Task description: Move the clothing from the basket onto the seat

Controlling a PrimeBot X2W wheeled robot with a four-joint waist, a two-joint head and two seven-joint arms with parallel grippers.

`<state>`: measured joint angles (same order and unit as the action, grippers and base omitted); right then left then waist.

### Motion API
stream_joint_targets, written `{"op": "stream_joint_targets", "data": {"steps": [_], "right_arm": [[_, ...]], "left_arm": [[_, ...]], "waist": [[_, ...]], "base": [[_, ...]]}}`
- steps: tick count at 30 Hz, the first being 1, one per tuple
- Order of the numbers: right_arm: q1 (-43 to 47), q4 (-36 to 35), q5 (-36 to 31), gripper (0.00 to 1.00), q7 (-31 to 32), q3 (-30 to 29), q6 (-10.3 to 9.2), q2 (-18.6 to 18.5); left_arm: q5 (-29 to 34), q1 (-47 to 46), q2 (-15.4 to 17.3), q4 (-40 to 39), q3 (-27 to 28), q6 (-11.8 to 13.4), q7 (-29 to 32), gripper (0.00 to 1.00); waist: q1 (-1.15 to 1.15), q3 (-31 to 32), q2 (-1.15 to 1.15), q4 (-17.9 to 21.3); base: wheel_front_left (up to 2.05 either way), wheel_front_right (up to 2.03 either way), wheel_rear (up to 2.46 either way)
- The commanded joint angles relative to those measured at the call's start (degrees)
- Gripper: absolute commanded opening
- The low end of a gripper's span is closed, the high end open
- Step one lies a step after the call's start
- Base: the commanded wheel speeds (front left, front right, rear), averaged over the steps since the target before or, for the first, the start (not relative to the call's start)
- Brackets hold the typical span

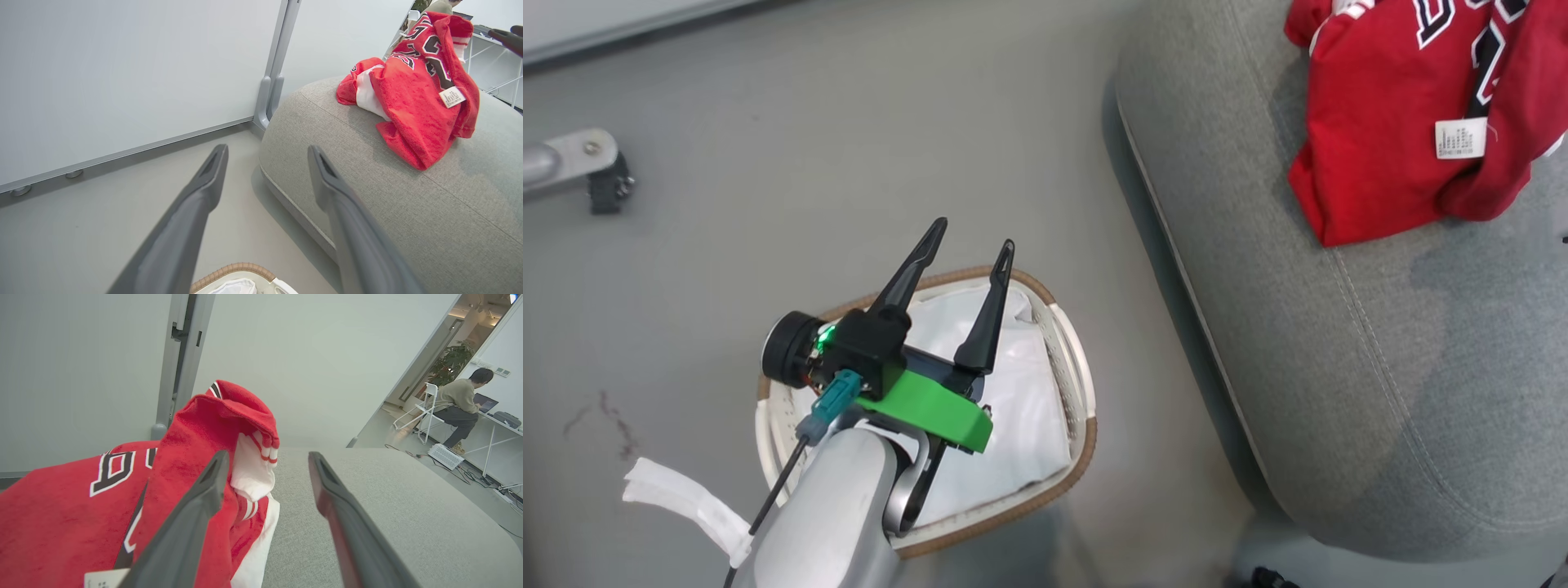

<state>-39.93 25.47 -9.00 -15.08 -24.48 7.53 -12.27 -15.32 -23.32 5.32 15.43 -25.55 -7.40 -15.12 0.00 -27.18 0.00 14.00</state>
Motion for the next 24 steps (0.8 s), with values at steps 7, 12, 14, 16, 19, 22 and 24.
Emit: {"op": "stream_joint_targets", "data": {"steps": [7,12,14,16,19,22,24], "right_arm": [[1.1,0.5,0.9,1.0,-0.1,5.0,-0.08,-0.6],[2.1,2.2,2.3,1.0,-0.1,8.6,-0.08,1.2],[3.0,2.3,3.0,1.0,-0.1,9.7,-0.08,2.8],[4.3,2.7,3.5,1.0,-0.1,11.5,-0.08,4.1],[6.1,2.7,4.6,1.0,-0.1,13.9,-0.08,5.9],[8.2,3.0,6.2,1.0,-0.1,16.1,-0.08,7.5],[9.5,2.7,7.2,1.0,-0.1,17.2,-0.08,8.2]], "left_arm": [[-1.9,3.4,-1.8,1.7,5.4,-0.1,0.0,1.0],[-1.7,5.0,-2.2,3.1,10.2,1.1,0.0,1.0],[-1.6,5.7,-2.3,3.2,12.2,1.6,-0.1,1.0],[-1.6,6.8,-2.4,3.3,14.1,1.9,-0.1,1.0],[-1.7,8.7,-2.4,3.3,17.4,2.0,0.0,1.0],[-2.0,11.1,-2.4,3.2,20.9,2.2,0.0,1.0],[-1.8,12.6,-2.4,3.3,22.9,2.0,-0.1,1.0]], "waist": [[0.0,9.9,0.0,-6.6],[0.0,13.4,0.0,-9.7],[0.0,14.5,0.0,-10.8],[0.0,15.6,0.0,-11.7],[0.0,17.0,0.0,-12.8],[0.0,17.9,0.0,-13.3],[0.0,18.5,0.0,-13.6]], "base": [[0.0,0.0,0.0],[0.0,0.0,0.0],[0.0,0.0,0.0],[0.0,0.0,0.0],[0.0,0.0,0.0],[0.0,0.0,0.0],[0.0,0.0,0.0]]}}
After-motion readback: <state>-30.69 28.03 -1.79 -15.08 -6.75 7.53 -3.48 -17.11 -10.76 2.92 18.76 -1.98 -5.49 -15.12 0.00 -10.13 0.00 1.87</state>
